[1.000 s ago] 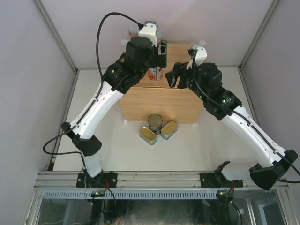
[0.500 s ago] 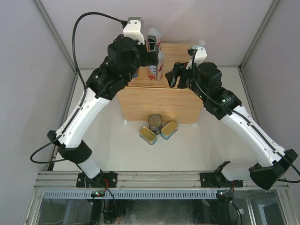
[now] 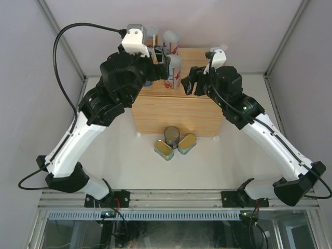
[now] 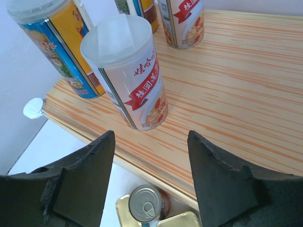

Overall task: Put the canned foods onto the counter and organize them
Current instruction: Place the canned food on the counter.

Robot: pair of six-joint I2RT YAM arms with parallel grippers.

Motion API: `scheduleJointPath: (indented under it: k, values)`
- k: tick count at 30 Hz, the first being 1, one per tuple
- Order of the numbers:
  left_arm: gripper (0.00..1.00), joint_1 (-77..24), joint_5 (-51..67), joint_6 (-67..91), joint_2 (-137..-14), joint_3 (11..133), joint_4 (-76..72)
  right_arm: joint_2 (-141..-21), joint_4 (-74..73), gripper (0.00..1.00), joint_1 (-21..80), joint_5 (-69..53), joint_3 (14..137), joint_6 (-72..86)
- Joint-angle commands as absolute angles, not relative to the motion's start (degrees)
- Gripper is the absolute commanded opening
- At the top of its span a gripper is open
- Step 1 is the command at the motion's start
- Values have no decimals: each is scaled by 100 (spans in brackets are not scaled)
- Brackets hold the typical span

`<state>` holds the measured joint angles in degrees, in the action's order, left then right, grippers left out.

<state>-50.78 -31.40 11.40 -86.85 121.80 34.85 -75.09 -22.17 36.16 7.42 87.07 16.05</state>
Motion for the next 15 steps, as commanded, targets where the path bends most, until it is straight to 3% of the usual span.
scheduleJointPath:
  k: [1, 15]
  values:
    - [81, -5208, -3357, 1013, -8182, 11820, 3072, -7682, -2087, 61, 3688, 726, 9005, 1580]
    - [78, -5335, -3298, 1006, -7521, 10997, 2611, -8277, -2009, 43, 3838, 688, 9325, 1556]
